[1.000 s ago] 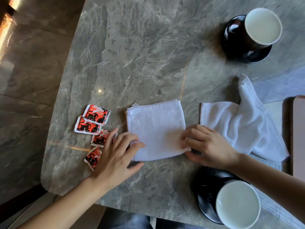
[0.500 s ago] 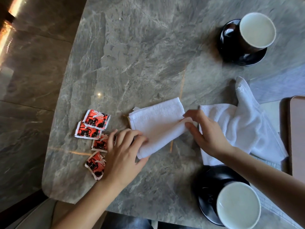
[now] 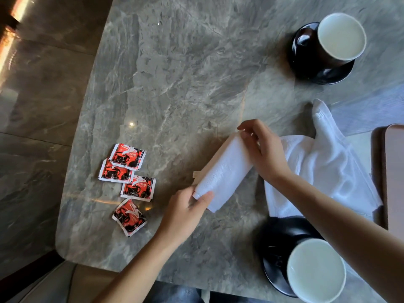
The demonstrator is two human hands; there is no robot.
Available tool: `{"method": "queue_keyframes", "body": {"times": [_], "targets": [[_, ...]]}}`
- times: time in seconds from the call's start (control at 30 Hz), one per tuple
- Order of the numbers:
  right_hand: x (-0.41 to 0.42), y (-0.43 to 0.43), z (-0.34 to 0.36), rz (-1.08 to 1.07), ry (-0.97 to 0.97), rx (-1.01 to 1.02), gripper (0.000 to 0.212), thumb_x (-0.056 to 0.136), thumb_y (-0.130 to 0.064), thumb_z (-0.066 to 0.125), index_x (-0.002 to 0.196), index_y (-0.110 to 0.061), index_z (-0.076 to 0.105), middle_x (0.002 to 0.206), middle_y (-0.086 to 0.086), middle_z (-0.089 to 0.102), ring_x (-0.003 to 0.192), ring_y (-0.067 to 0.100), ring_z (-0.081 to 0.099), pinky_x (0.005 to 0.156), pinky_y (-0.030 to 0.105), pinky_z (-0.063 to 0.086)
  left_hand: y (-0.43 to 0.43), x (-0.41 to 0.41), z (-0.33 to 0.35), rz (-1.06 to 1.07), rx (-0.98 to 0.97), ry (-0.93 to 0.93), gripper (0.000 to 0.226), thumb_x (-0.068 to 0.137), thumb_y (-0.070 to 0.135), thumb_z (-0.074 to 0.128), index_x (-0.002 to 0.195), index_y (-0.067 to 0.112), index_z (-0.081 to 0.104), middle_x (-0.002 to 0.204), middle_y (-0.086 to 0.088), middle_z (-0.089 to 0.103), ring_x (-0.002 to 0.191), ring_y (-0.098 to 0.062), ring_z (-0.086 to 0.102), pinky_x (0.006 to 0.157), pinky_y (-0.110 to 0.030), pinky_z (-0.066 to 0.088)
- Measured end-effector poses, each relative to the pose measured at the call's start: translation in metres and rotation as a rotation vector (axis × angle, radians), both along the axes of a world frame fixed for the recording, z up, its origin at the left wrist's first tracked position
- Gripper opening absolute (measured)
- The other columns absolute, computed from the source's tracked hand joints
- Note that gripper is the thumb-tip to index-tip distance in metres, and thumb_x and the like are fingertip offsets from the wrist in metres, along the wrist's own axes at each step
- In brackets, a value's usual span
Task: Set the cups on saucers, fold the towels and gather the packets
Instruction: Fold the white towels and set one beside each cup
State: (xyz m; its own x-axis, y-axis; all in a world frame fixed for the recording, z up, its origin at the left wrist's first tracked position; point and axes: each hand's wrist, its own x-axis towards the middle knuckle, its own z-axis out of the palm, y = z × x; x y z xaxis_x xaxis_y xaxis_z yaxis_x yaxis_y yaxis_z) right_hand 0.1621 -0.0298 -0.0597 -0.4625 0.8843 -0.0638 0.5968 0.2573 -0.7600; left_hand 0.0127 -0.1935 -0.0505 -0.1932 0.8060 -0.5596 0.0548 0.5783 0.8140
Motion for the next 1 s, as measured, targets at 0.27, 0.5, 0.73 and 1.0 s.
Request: {"method": "queue_keyframes", "body": {"times": [0.27, 0.5, 0.73, 1.0], "targets": [[-0.004, 0.006, -0.007, 0.068, -0.139, 0.087, 0.014, 0.095, -0.020, 0.047, 0.104, -0.019, 0.058, 0.101, -0.007, 0.063, 0.086, 0.012, 0.059, 0.072, 0.036, 0.050, -0.003, 0.010, -0.004, 0.059, -0.096, -0.114, 0.052, 0.066, 0.058, 0.057, 0.078, 0.009, 0.068, 0.081, -0.010, 0.074, 0.073, -0.018, 0.068, 0.068, -0.040, 0.055], [-0.005, 0.007, -0.012, 0.142, -0.288, 0.257, 0.016, 0.095, -0.023, 0.045, 0.105, -0.019, 0.057, 0.100, -0.002, 0.059, 0.073, 0.023, 0.059, 0.068, 0.028, 0.039, 0.003, 0.005, -0.003, 0.011, -0.301, -0.212, 0.052, 0.094, 0.038, 0.047, 0.051, 0.010, 0.055, 0.036, -0.001, 0.050, 0.031, -0.012, 0.046, 0.035, -0.018, 0.025], [-0.006, 0.010, -0.011, 0.167, -0.300, 0.277, 0.010, 0.091, -0.020, 0.051, 0.097, -0.015, 0.057, 0.093, 0.001, 0.058, 0.069, 0.024, 0.058, 0.060, 0.033, 0.044, 0.000, 0.011, 0.015, -0.182, -0.399, -0.282, 0.072, 0.098, 0.046, 0.020, 0.044, 0.010, 0.052, 0.033, -0.002, 0.047, 0.029, -0.012, 0.045, 0.033, -0.016, 0.026], [-0.009, 0.009, -0.013, 0.136, -0.250, 0.299, 0.014, 0.089, -0.024, 0.049, 0.094, -0.014, 0.058, 0.091, 0.002, 0.058, 0.067, 0.026, 0.058, 0.058, 0.036, 0.047, 0.043, 0.027, 0.061, -0.549, 0.424, 0.263, 0.027, 0.091, 0.034, 0.040, 0.082, 0.020, 0.062, 0.077, 0.004, 0.066, 0.076, -0.014, 0.063, 0.070, -0.036, 0.051]]}}
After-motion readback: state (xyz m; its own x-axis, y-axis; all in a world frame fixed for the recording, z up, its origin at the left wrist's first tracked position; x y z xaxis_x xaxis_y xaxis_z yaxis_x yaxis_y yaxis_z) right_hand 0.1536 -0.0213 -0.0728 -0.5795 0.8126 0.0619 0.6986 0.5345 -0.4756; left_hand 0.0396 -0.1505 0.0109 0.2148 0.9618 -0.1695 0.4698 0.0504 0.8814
